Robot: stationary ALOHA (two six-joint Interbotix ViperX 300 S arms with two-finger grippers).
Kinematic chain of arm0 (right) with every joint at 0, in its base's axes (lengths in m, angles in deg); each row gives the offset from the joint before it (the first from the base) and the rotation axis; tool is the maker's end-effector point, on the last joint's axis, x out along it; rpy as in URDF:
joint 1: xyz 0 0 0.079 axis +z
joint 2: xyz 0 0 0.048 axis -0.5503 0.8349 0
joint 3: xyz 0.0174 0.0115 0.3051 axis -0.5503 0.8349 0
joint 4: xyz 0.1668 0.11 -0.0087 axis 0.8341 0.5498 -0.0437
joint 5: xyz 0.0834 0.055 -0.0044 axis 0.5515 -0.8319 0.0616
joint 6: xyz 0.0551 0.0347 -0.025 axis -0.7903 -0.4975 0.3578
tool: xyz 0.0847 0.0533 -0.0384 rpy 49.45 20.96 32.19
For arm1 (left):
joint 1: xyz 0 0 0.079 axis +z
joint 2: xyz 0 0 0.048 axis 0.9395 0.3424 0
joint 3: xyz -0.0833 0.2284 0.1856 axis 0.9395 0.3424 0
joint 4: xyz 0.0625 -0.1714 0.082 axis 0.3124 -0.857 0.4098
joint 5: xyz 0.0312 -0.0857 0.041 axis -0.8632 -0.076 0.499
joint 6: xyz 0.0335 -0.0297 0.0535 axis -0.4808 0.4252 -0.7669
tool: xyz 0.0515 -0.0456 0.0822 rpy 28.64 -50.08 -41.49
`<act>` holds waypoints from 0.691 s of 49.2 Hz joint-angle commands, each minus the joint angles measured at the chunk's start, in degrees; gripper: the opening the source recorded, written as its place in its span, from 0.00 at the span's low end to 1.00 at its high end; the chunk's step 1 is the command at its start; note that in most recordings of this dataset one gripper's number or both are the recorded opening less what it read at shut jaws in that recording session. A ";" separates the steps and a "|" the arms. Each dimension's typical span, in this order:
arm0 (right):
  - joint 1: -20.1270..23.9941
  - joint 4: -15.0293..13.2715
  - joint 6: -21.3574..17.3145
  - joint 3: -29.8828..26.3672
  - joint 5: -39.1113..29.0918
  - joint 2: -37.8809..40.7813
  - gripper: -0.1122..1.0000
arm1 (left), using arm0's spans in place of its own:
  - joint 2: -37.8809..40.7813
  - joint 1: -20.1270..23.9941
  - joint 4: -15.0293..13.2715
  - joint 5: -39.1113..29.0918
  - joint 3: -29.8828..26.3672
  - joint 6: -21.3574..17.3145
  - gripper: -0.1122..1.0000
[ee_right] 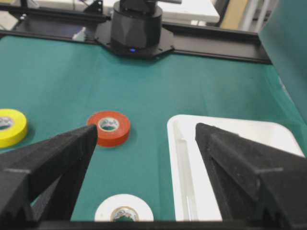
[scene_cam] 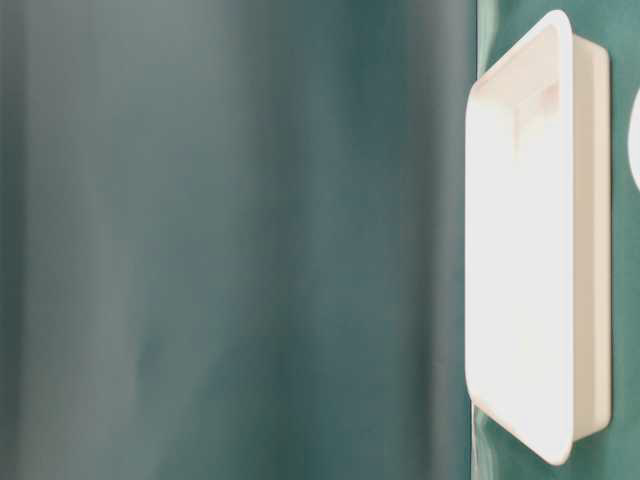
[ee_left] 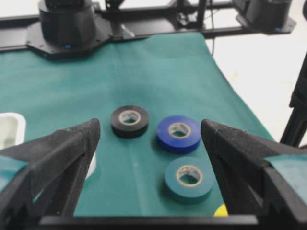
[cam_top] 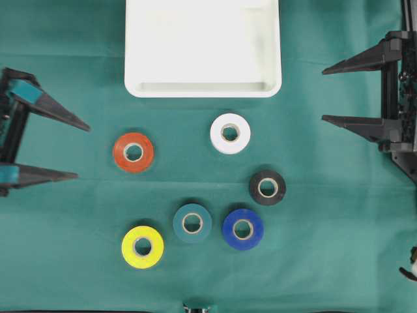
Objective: Pick up the tape from a random location and place it into the white case.
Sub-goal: 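Move the open left gripper over the teal tape roll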
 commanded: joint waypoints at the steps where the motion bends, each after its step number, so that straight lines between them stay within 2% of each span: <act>1: 0.00 0.00 0.00 -1.67 0.35 0.44 0.92 | 4.48 -1.23 -0.09 0.53 -4.22 -0.09 1.00; 18: -0.09 -0.09 0.00 -1.76 0.26 1.05 0.92 | 18.28 -2.37 -0.09 0.53 -14.85 -0.44 1.00; 34: -0.09 -0.09 0.00 -1.67 0.26 1.14 0.92 | 27.25 -2.46 -0.09 0.00 -23.82 -0.88 1.00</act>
